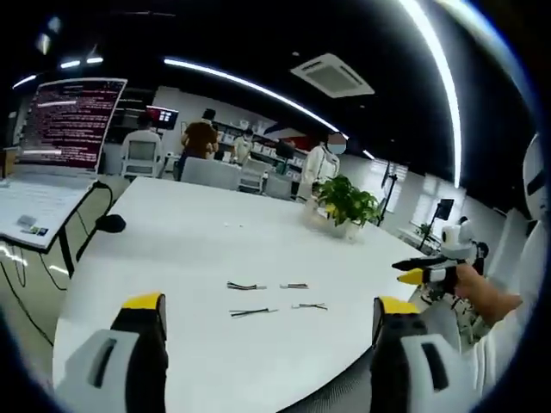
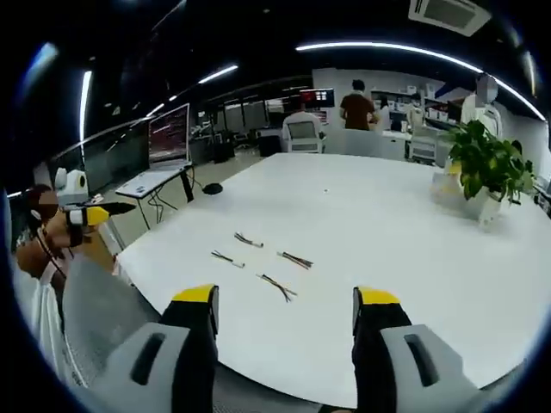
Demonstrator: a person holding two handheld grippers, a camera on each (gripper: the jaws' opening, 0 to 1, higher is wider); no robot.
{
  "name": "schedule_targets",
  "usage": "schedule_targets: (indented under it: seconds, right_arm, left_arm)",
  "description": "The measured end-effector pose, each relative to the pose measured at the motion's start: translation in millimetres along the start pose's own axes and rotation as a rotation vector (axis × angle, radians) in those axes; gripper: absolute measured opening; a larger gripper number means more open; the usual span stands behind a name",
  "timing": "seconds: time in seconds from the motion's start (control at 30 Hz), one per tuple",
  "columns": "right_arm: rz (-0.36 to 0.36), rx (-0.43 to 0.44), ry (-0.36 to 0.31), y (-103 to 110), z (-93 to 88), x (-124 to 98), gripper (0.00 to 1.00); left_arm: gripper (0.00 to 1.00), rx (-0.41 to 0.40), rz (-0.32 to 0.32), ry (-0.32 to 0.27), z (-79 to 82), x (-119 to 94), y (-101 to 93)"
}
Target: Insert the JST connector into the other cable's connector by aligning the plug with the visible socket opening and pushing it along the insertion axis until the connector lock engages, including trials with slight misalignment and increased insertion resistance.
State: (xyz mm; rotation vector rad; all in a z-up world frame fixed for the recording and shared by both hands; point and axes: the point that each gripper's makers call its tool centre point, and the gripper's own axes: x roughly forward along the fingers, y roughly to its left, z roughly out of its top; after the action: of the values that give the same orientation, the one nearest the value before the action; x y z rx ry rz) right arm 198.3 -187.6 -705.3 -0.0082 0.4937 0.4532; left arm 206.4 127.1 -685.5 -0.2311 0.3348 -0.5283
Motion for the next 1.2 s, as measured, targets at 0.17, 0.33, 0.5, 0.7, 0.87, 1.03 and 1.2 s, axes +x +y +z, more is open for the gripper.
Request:
schedule_targets:
  seconds: [0.17,0.33,0.5,0.7,0.87,1.03,1.2]
  right_arm:
    - [-0.018,-0.003,0.013,-3.4,-3.2,-4.7,0.58]
    - [-0.036,0.012,0.006,-7.3,-4.2,-9.7,0.58]
    - [-0.046,0.017,0.01,-9.6,-6.9,-11.9,0.58]
    - [-0.052,0.016,0.023,-12.0,-9.1,-10.5,0.57]
    - [-0.041,0.018,0.017,-11.3,-5.7,-7.2,0.56]
    - [-0.033,0.013,0.031,-10.6,-8.0,-3.5,0.55]
    - [-0.028,0.015,0.029,-9.8,-7.6,-3.5,0.55]
  left_arm:
    - [0.99,0.004,-0.022,-0.001,1.4,5.4,-4.0]
    - [0.99,0.011,-0.038,0.004,1.1,11.2,-7.6]
    - [0.99,0.013,-0.053,0.01,0.7,14.4,-10.5]
    - [0.99,0.012,-0.055,0.009,0.1,16.0,-10.4]
    - [0.99,0.011,-0.048,0.014,-1.1,15.7,-8.9]
    - [0.99,0.019,-0.048,0.016,-0.3,13.4,-11.5]
    - [0.99,0.042,-0.058,0.029,-1.1,12.8,-16.0]
